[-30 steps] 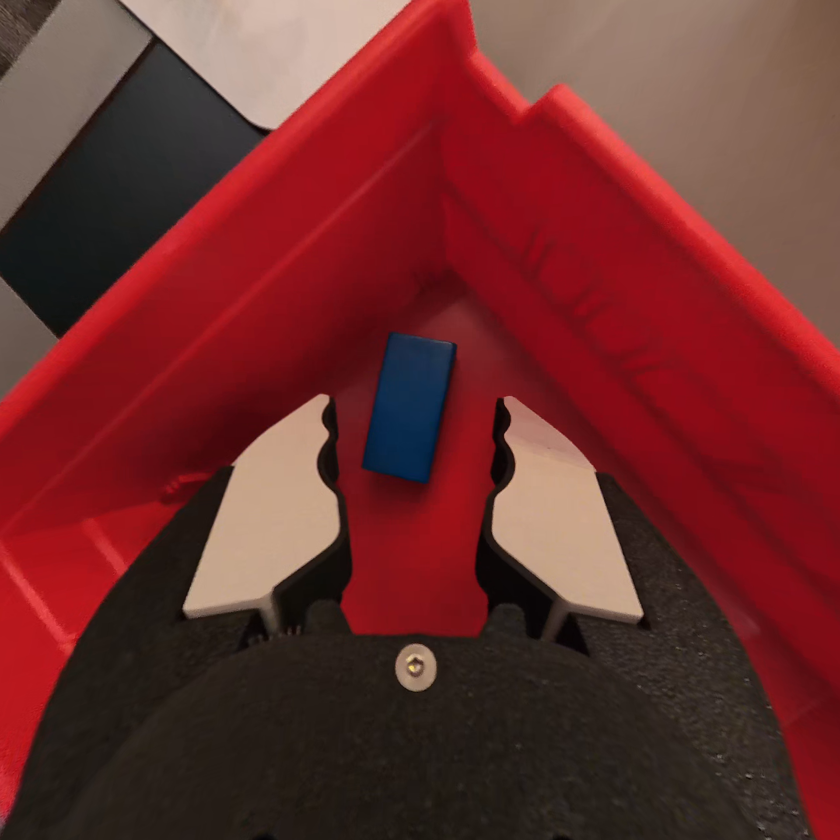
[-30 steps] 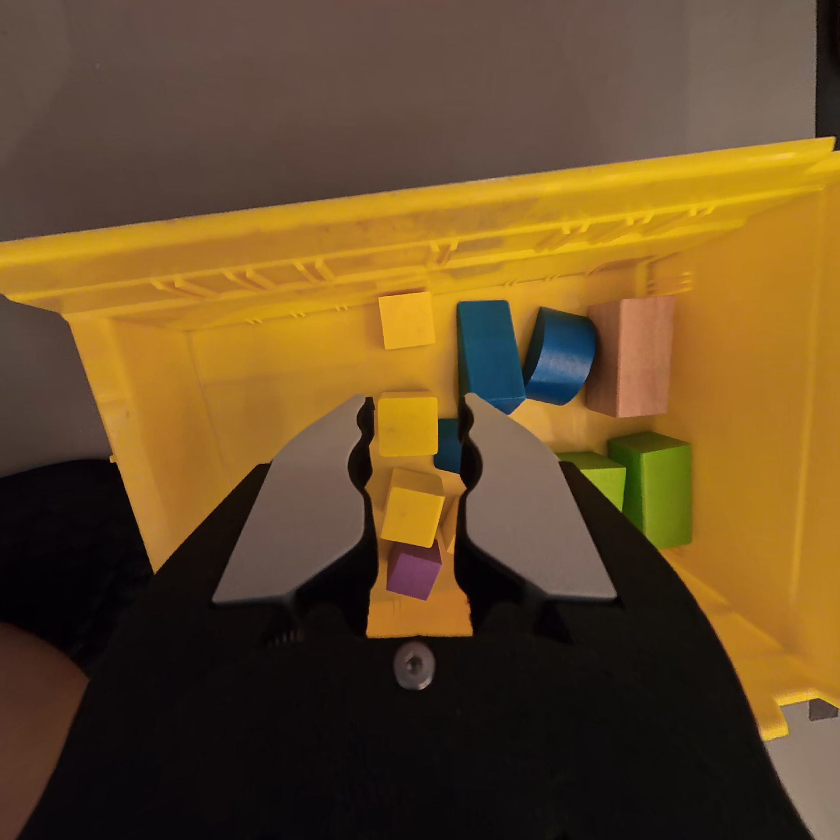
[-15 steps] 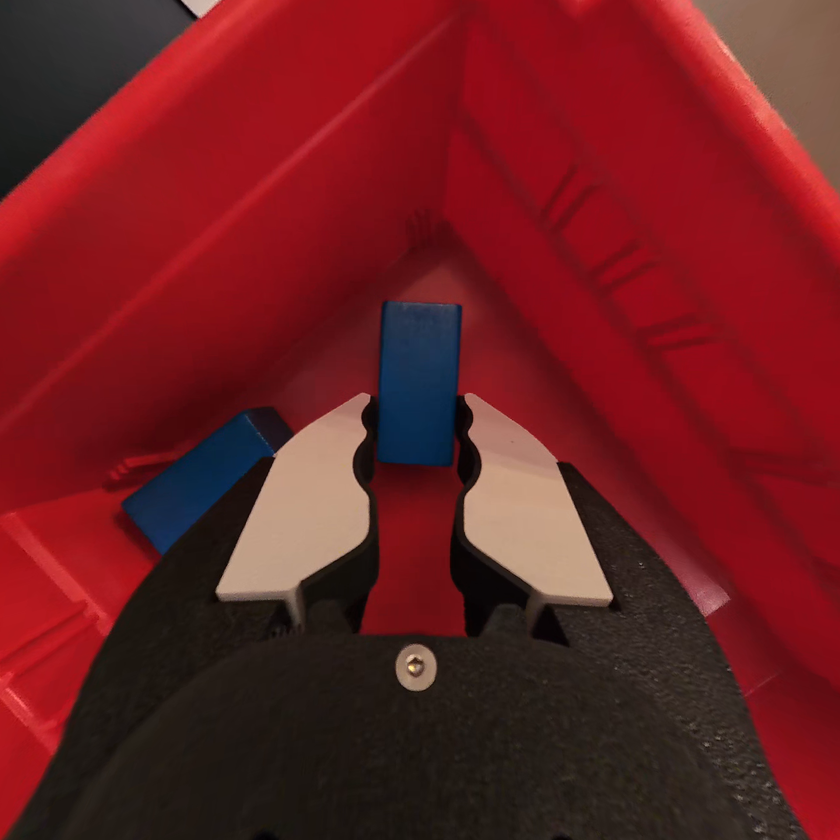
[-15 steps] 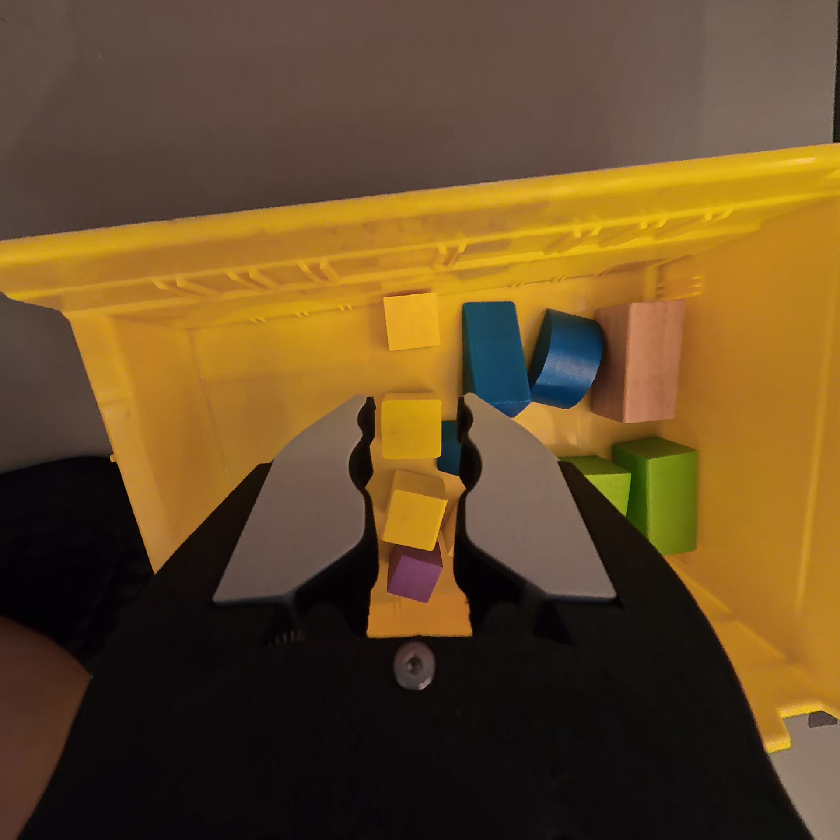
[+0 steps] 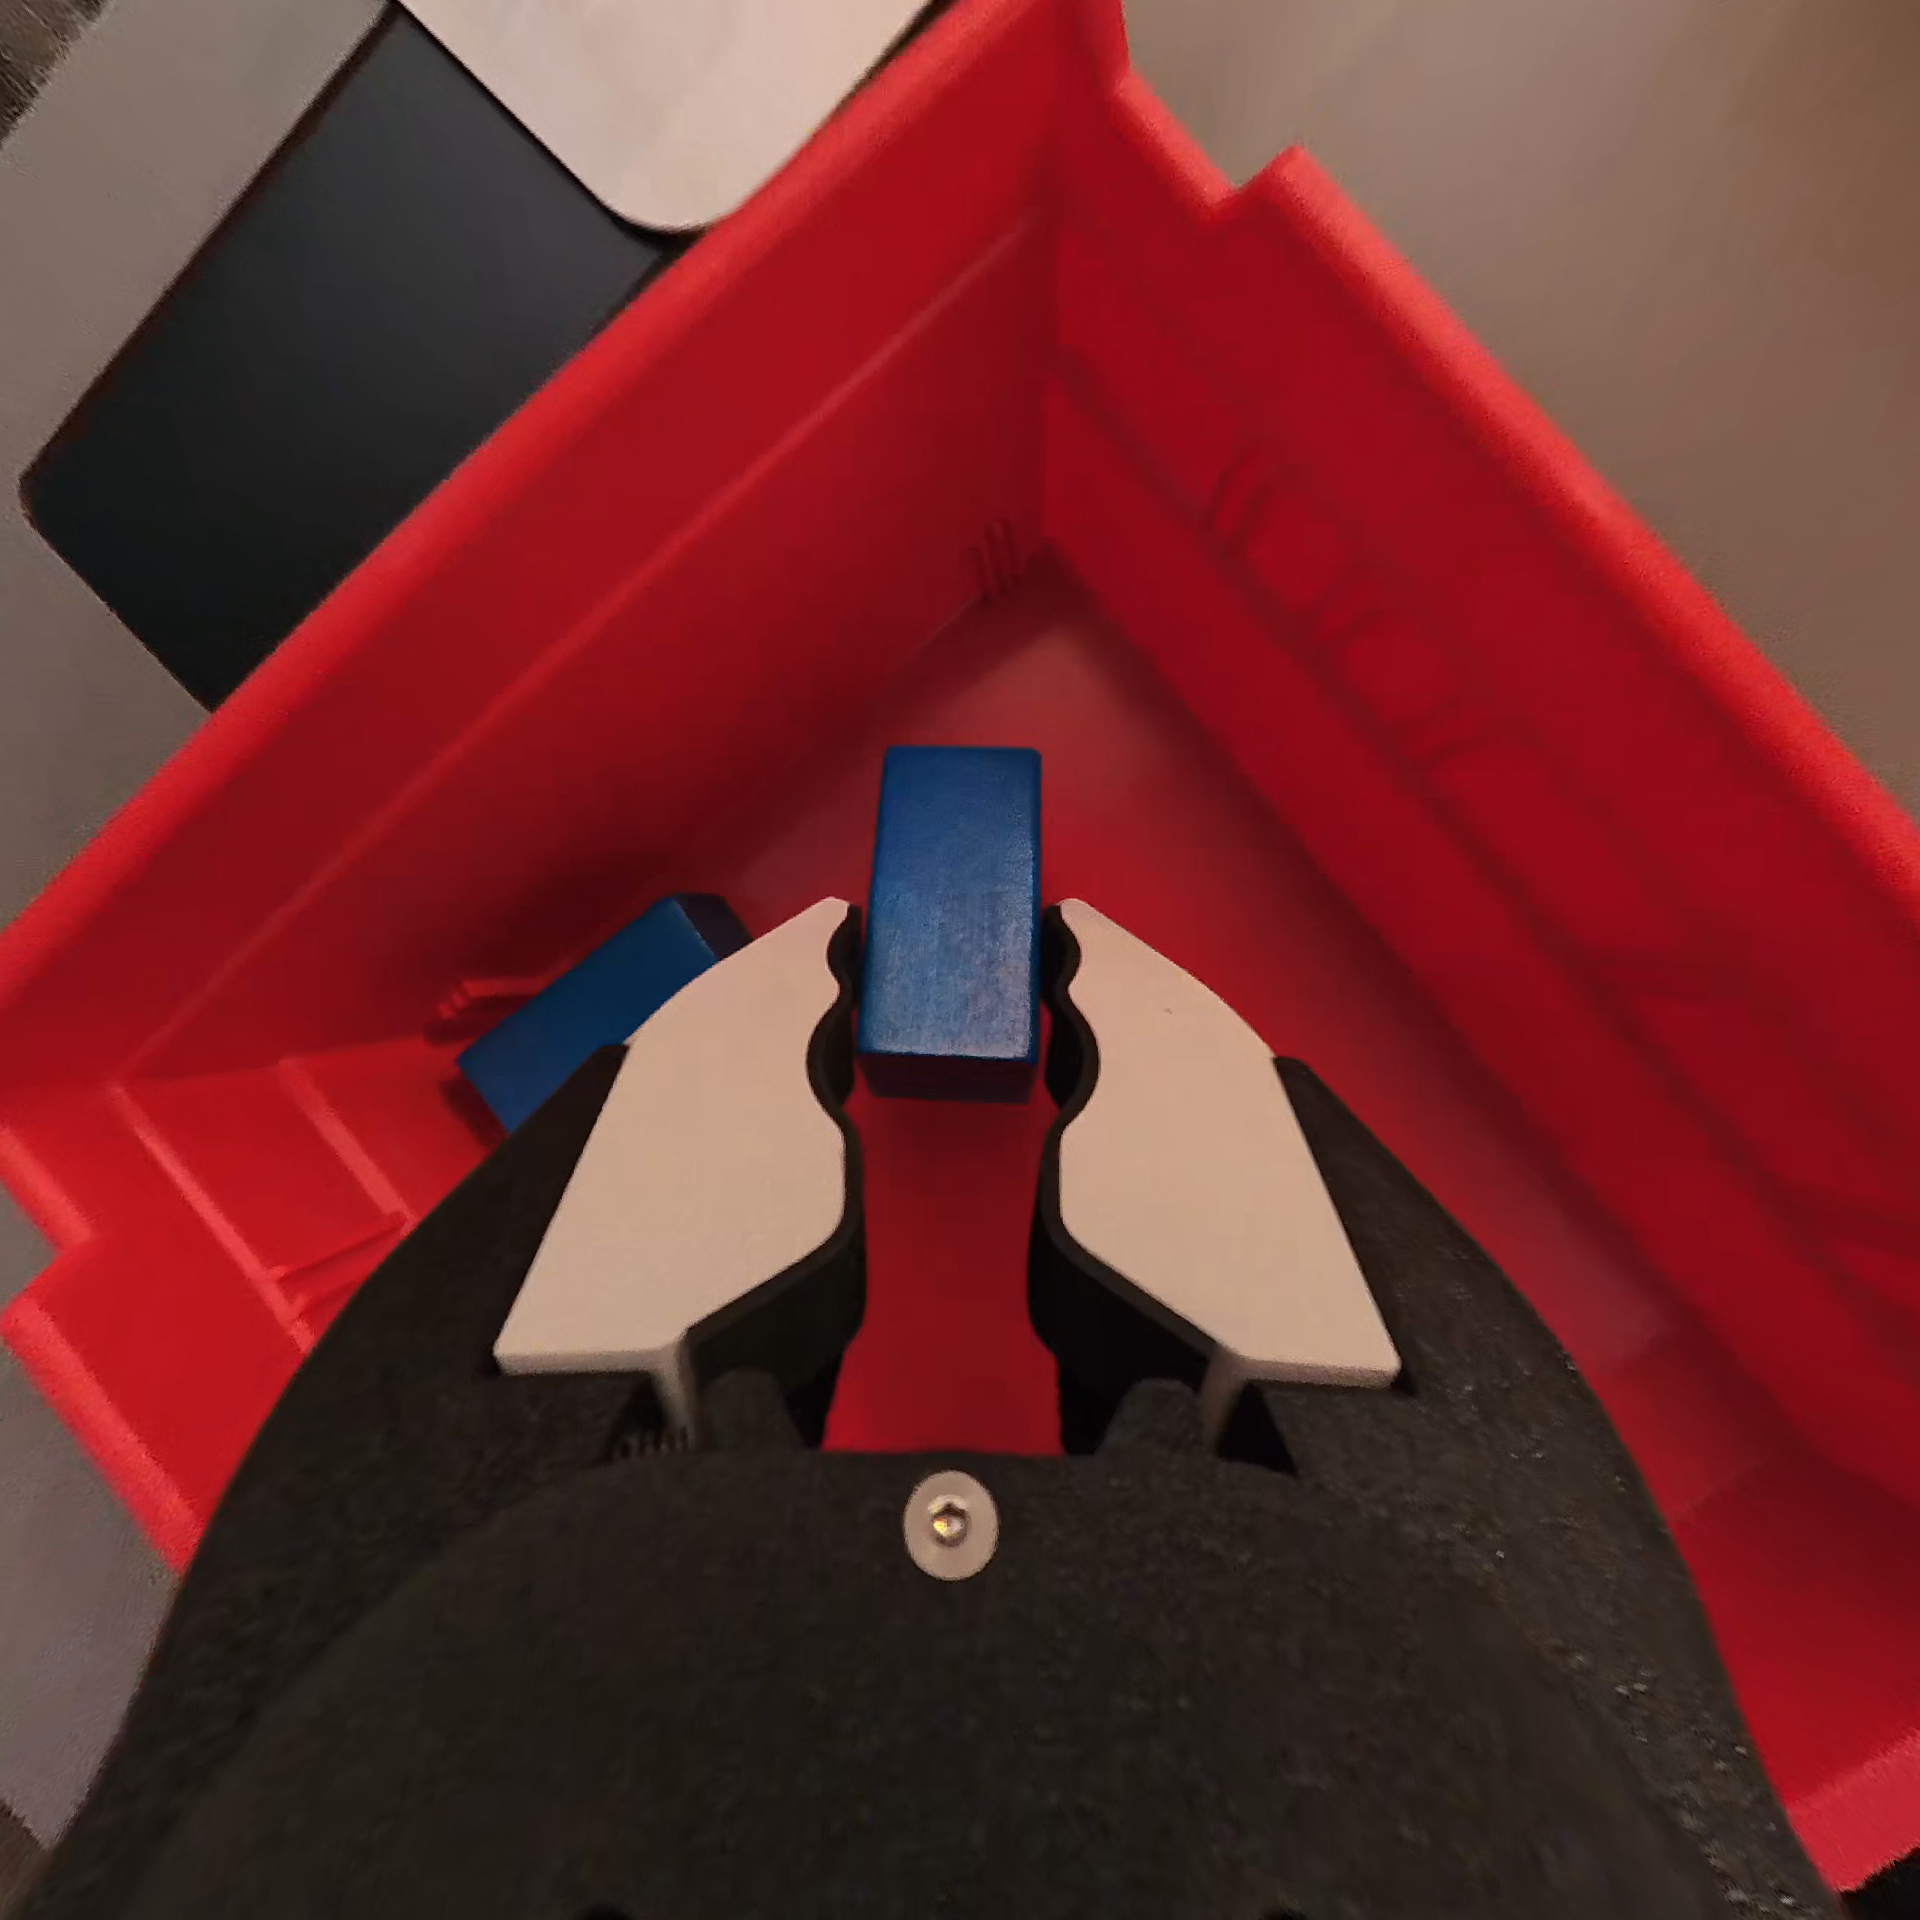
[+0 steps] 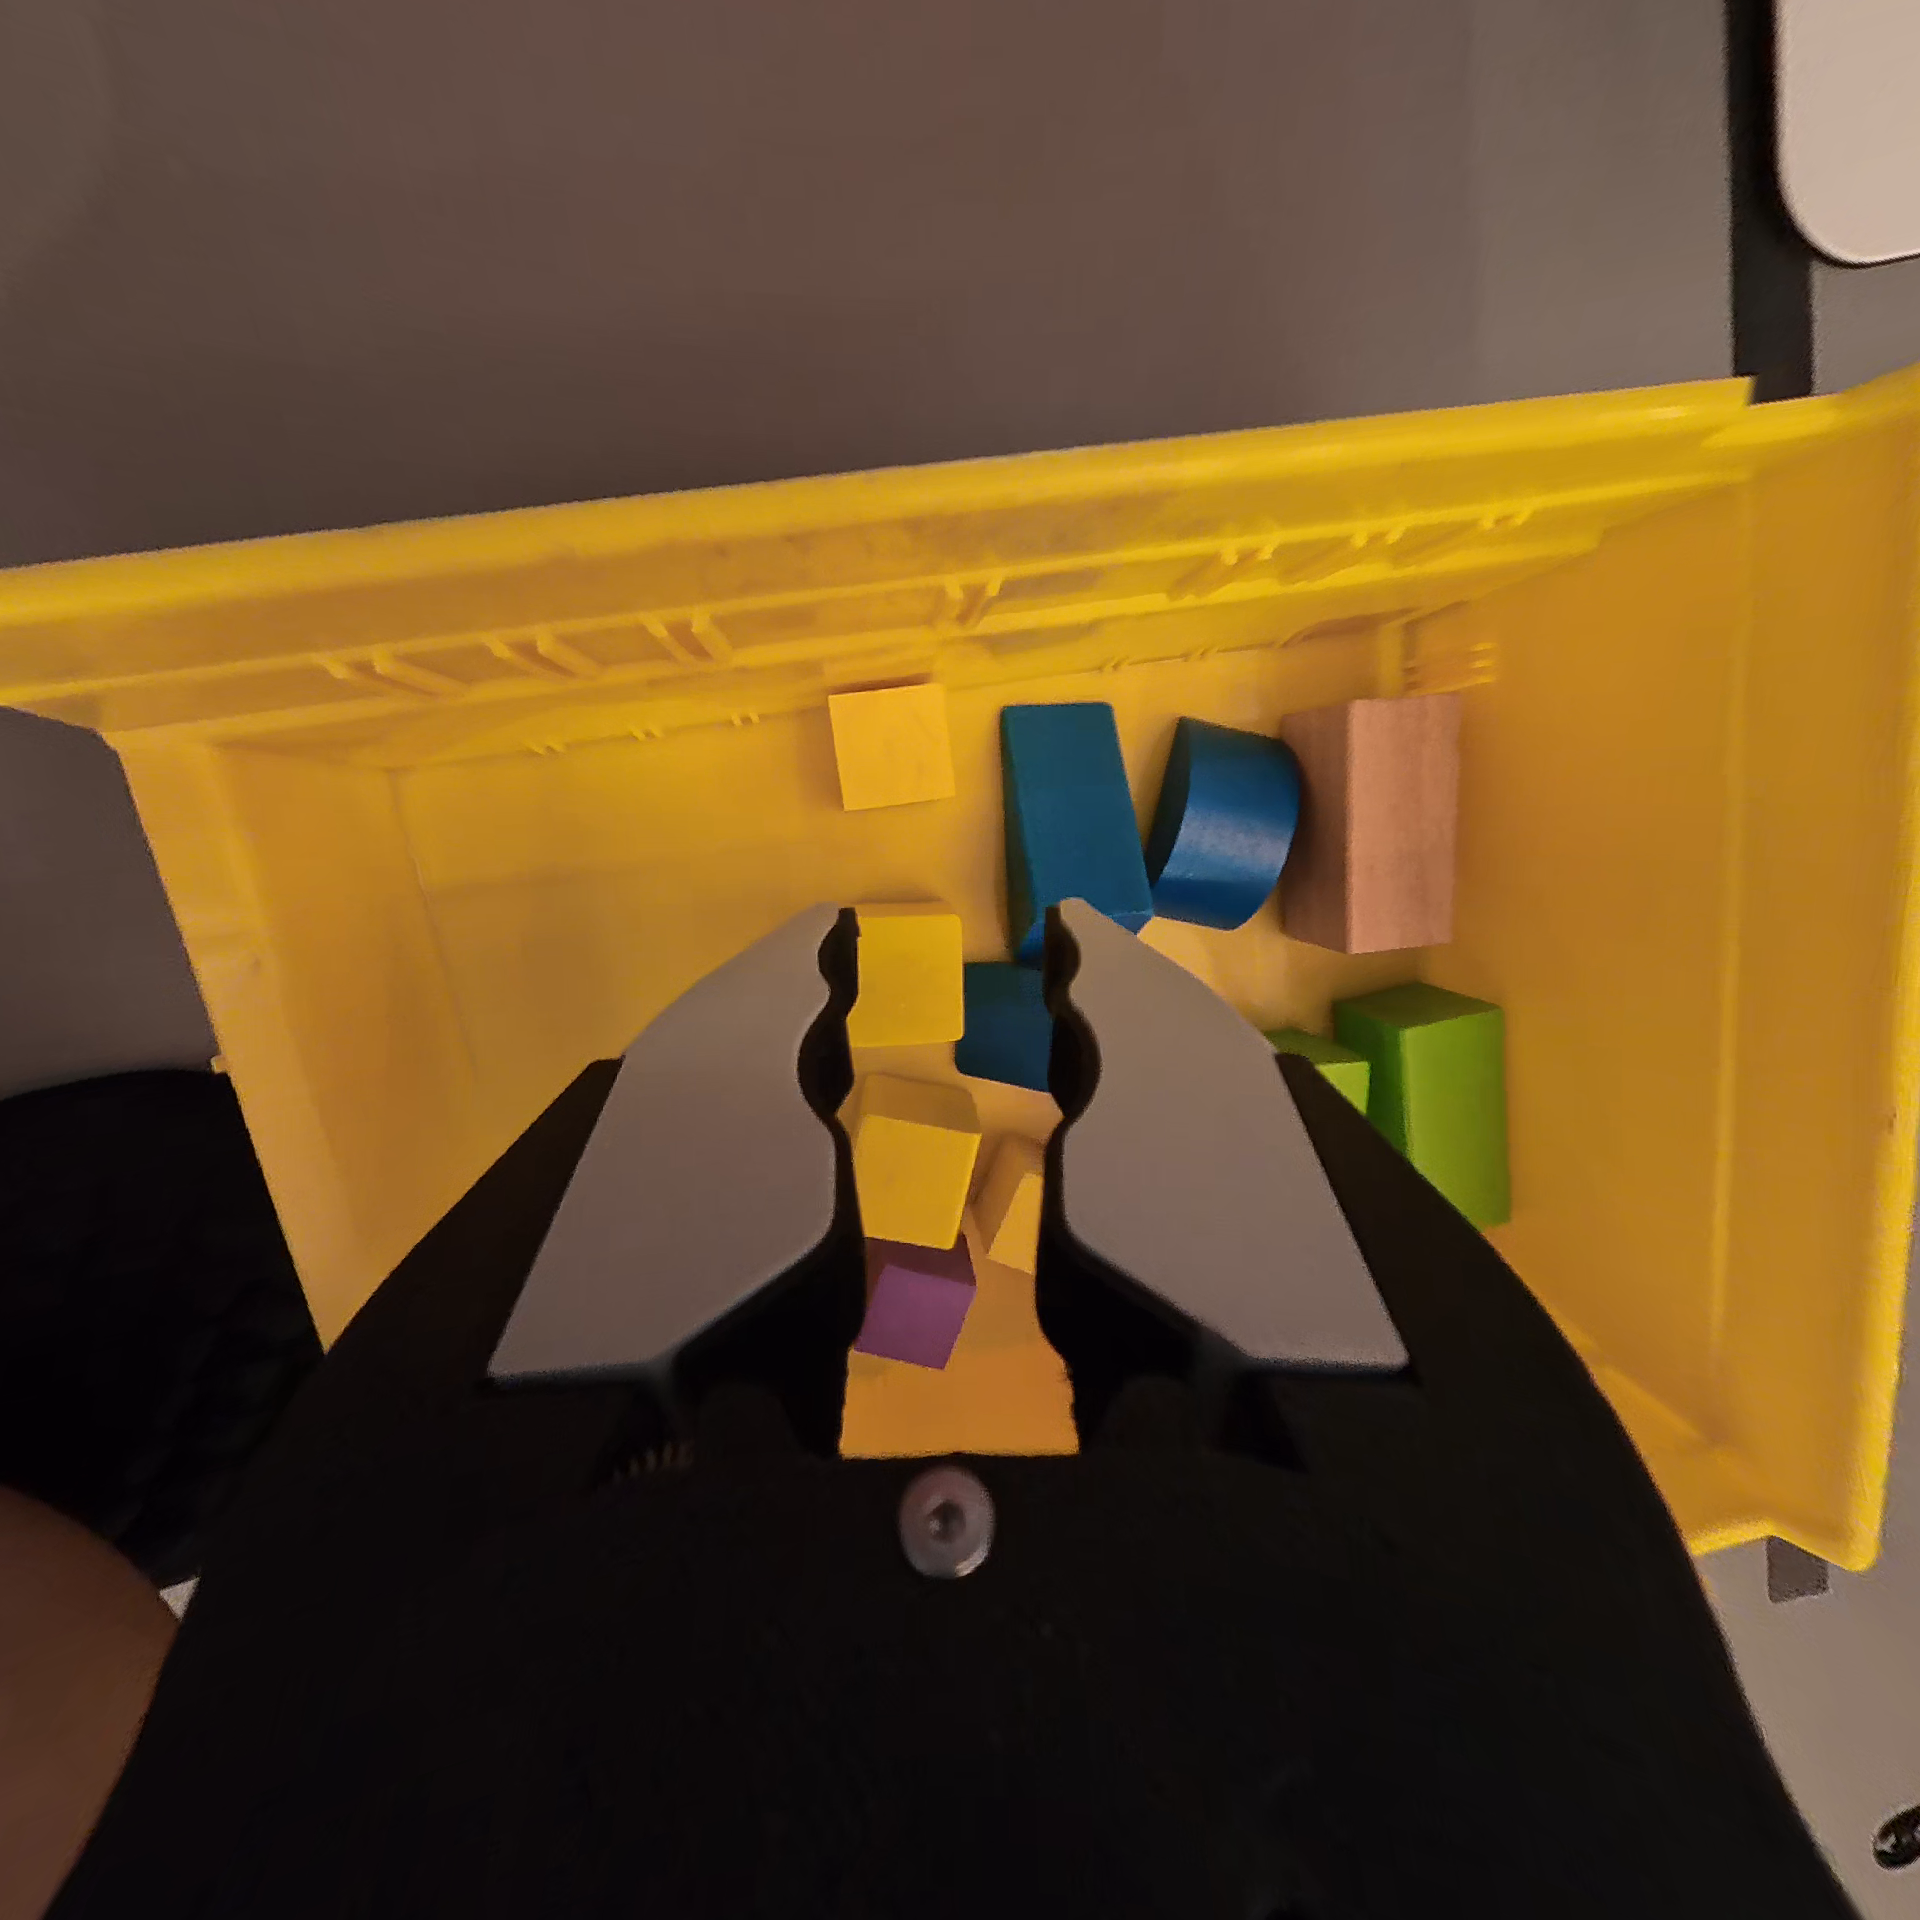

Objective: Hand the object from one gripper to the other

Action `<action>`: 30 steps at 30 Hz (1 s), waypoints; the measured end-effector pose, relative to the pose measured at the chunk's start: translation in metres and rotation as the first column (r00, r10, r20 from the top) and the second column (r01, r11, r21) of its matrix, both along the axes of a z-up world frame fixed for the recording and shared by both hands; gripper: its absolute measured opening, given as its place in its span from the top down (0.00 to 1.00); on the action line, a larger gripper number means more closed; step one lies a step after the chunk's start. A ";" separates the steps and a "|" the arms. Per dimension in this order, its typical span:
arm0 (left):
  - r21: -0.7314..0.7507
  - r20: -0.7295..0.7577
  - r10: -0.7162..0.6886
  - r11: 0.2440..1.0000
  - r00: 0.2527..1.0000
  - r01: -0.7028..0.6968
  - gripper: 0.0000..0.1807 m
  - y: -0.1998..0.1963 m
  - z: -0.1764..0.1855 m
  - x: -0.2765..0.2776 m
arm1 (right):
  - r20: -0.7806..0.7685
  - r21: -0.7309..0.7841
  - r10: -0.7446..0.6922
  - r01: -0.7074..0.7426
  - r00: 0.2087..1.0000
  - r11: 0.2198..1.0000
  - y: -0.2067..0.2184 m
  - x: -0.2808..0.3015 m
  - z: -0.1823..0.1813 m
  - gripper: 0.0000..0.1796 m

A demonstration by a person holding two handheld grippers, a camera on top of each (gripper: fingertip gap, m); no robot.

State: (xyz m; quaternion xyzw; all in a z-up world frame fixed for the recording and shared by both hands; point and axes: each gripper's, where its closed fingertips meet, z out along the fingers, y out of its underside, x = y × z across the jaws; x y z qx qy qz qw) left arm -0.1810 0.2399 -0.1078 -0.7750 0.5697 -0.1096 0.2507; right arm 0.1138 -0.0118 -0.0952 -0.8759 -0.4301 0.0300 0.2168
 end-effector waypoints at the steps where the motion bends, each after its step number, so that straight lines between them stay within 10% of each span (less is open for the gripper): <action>1: 0.000 0.013 0.000 1.000 1.000 0.000 0.82 -0.001 0.004 0.000 | -0.005 0.011 -0.003 0.003 1.000 1.000 0.001 0.000 0.002 0.80; 30: -0.141 -0.170 -0.042 0.990 0.985 0.018 0.81 -0.015 -0.045 -0.016 | 0.011 -0.012 -0.001 0.001 1.000 1.000 -0.001 0.002 -0.004 0.80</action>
